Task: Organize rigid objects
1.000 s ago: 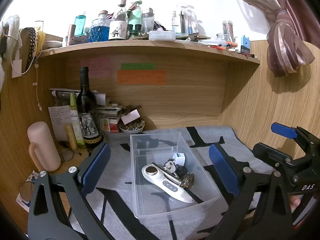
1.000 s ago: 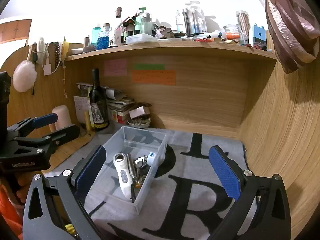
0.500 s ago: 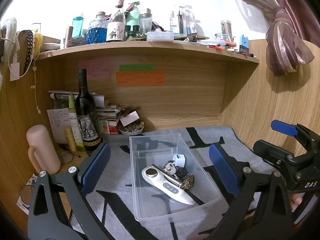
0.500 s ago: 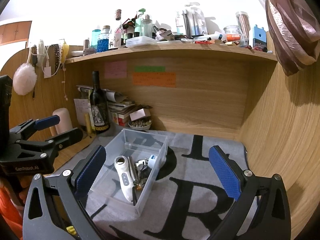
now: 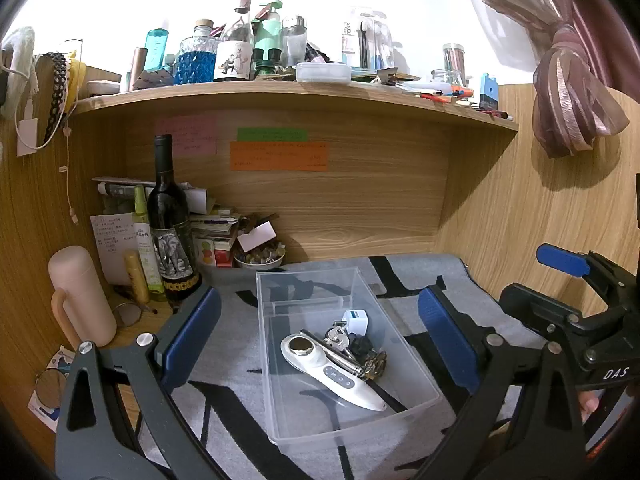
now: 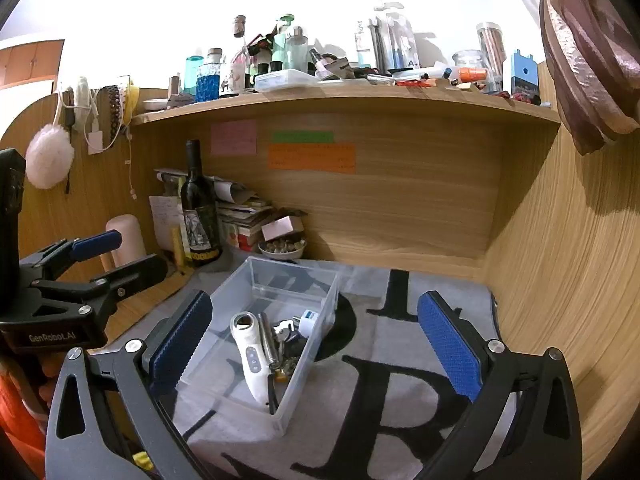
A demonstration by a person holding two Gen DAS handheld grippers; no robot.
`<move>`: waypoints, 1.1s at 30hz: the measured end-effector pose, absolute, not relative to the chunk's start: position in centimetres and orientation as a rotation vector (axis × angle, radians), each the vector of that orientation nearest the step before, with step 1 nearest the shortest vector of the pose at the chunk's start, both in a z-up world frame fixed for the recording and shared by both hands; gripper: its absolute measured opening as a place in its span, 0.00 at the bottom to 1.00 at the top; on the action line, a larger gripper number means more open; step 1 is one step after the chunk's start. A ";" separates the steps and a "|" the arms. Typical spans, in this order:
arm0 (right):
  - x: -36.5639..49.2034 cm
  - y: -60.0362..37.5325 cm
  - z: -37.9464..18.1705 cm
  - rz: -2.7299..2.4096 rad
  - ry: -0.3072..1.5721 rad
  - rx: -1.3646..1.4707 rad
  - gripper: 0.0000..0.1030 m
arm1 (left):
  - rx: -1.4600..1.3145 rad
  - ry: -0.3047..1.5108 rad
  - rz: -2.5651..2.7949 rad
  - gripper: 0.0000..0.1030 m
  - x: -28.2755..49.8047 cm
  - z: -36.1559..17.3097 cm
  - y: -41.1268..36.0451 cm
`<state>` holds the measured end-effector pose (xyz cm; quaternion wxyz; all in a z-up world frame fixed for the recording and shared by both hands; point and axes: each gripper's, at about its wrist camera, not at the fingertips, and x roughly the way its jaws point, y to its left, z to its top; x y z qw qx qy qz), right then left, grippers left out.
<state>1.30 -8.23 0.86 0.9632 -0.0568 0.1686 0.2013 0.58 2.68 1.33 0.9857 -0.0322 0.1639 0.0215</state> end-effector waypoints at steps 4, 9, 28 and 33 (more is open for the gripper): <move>1.4 -8.1 0.9 0.413 0.339 -0.120 1.00 | -0.063 0.334 0.041 0.97 0.7 1.3 2.7; 1.6 -7.9 0.8 0.415 0.336 -0.136 1.00 | -0.065 0.341 0.034 0.97 0.9 1.3 3.0; 2.0 -8.1 0.9 0.420 0.339 -0.128 1.00 | -0.086 0.364 0.015 0.97 1.4 1.1 3.5; 2.0 -8.1 0.9 0.422 0.343 -0.126 1.00 | -0.101 0.371 0.014 0.97 1.5 1.0 3.6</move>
